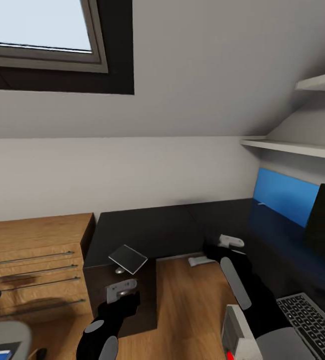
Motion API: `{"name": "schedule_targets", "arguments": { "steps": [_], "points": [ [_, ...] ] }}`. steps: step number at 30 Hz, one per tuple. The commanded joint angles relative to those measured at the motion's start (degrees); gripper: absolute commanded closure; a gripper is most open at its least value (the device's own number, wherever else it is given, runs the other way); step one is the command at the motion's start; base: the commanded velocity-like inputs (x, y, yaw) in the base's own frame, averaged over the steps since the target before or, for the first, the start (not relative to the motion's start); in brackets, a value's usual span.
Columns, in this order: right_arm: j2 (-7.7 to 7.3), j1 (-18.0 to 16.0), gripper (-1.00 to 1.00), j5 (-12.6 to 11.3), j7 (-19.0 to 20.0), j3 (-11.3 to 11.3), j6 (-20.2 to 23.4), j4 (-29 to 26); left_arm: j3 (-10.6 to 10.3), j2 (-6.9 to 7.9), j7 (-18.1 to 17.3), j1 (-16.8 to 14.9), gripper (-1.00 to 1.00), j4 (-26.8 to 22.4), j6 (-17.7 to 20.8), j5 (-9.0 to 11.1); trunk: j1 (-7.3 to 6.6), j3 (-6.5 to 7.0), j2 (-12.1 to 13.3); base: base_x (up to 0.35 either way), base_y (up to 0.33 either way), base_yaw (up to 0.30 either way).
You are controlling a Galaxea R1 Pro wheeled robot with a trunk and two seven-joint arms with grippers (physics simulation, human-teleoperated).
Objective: In the bedroom, organize the workspace by keeping the computer under the desk, ensuring the monitor is on the desk, placing the keyboard on the desk next to the monitor, placing the mouse on the desk next to the keyboard, moving the folder from the swivel chair onto the desk next to the mouse, stacking the notebook on top of the folder with the pen on top of the notebook, and positioning the swivel chair next to the desk.
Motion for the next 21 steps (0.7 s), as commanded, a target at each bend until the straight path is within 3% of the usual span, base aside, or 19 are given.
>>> {"name": "schedule_targets", "arguments": {
  "steps": [1,7,8,10,11,21],
  "points": [
    [-0.01,-0.07,1.0,-0.66,-0.66,0.09,-0.22,0.48,-0.06,0.01,0.57,-0.04,-1.0,-0.09,0.11,0.61,0.0,-0.03,-0.06,0.0,0.0,-0.262],
    [-0.43,-0.14,1.0,1.76,-0.44,0.06,-4.27,5.85,-0.13,0.01,0.57,-0.04,-1.0,-0.09,0.14,0.61,0.0,0.05,-0.06,0.0,0.0,-0.092],
    [-1.62,-0.42,1.0,3.54,-0.44,0.02,-8.51,10.83,-0.23,0.01,0.57,-0.04,-1.0,-0.09,0.13,0.61,0.0,0.05,-0.06,0.0,0.0,-0.003],
    [-2.41,-0.97,1.0,3.97,-0.44,0.02,-11.22,15.63,-0.29,0.01,0.57,-0.04,-1.0,-0.09,0.15,0.61,0.0,0.05,-0.06,0.0,0.0,-0.001],
    [-3.29,-2.63,1.0,4.14,-0.44,0.02,-14.69,20.86,-0.31,0.01,0.57,-0.04,-1.0,-0.09,0.17,0.61,0.0,0.05,-0.06,0.0,0.0,0.0],
    [-6.33,-12.12,1.0,3.92,-0.3,0.01,-30.15,43.63,-0.42,-0.08,0.57,-0.04,-1.0,-0.09,0.17,0.53,0.0,0.05,-0.06,0.0,0.0,0.0]
  ]
}}
